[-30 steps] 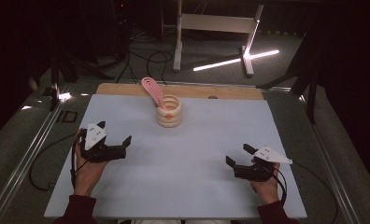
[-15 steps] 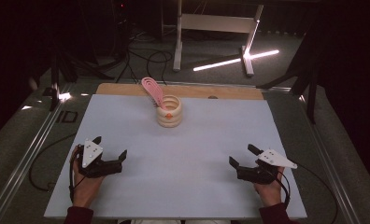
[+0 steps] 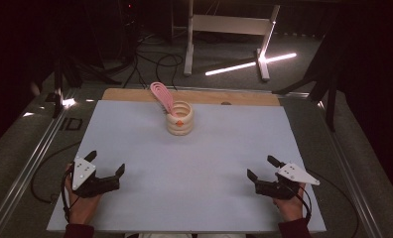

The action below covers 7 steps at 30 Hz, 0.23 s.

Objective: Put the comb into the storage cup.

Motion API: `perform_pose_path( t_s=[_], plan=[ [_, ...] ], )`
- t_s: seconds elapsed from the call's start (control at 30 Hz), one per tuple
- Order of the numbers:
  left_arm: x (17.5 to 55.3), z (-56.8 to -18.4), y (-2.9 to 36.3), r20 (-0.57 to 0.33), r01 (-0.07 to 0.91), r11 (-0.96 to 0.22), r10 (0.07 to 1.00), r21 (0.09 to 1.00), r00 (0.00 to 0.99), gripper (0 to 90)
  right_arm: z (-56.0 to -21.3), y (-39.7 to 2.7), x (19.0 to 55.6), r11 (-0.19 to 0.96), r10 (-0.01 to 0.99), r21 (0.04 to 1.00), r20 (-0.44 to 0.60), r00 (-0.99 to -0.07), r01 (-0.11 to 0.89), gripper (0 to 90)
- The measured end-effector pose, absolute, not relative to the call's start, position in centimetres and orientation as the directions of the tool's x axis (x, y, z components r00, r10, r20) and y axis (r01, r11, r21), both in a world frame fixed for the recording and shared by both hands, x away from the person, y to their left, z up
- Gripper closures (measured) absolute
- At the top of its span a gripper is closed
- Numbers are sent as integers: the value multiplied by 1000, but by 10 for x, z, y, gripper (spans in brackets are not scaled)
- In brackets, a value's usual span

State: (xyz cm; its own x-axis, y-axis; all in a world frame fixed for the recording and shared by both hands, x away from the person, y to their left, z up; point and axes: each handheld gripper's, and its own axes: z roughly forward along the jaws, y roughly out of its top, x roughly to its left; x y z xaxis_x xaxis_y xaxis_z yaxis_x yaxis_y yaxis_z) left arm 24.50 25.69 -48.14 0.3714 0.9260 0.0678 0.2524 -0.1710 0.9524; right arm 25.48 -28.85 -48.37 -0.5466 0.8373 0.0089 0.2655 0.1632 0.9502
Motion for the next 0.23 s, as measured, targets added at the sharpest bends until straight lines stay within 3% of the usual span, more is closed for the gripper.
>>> perform_pose_path(
  t_s=[0.23],
  plan=[
    [246, -483, 258, 64, 267, -171, 928, 948, 366, 0, -487, -285, 256, 179, 839, 947, -5, -544, 267, 93]
  ],
)
